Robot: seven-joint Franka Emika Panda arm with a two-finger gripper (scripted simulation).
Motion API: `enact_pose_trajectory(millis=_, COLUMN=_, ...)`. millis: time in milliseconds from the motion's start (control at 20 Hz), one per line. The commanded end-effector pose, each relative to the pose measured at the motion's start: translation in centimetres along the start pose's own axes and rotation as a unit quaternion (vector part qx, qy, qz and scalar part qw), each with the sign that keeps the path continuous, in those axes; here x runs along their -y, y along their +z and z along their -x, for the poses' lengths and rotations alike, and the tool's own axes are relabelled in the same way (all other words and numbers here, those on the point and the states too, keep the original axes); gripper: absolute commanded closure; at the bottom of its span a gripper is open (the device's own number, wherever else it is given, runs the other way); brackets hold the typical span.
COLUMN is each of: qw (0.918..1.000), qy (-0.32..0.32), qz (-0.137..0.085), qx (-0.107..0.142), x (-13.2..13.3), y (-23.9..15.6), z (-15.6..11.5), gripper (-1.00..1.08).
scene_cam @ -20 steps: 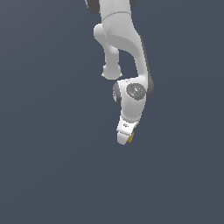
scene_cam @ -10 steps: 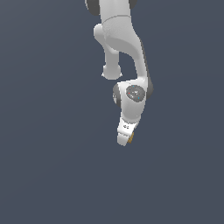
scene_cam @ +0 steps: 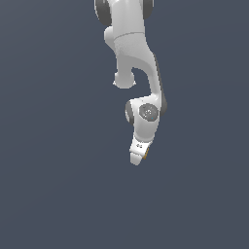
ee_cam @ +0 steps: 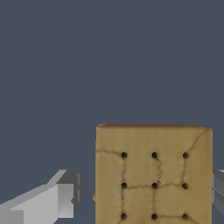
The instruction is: Pick up the object and move it to a goal position.
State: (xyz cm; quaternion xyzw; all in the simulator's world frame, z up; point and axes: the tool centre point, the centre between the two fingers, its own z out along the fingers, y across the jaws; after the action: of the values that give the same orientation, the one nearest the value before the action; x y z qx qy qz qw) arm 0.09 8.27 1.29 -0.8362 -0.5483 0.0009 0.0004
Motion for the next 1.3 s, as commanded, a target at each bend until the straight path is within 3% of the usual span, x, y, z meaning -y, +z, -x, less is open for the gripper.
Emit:
enact_pose_trajectory(millis=0, qw=1.0000, qy=0.000, qz=0.001, qx=0.000, x=-0.1, y=0.2, z=0.0, gripper=-0.92)
enact_pose_trajectory(millis=50, qw=1.0000, qy=0.000, qz=0.001, qx=0.000, x=-0.1, y=0.2, z=0.0, gripper=1.08)
enact_pose_trajectory(millis=750, qw=1.0000, qy=0.000, qz=0.001, qx=0.000, x=-0.2, y=-0.2, z=0.2, gripper=1.08)
enact_pose_trajectory(millis=1250, qw=1.0000, qy=0.000, qz=0.001, qx=0.000, x=-0.7, y=-4.8, z=2.8, gripper=1.08)
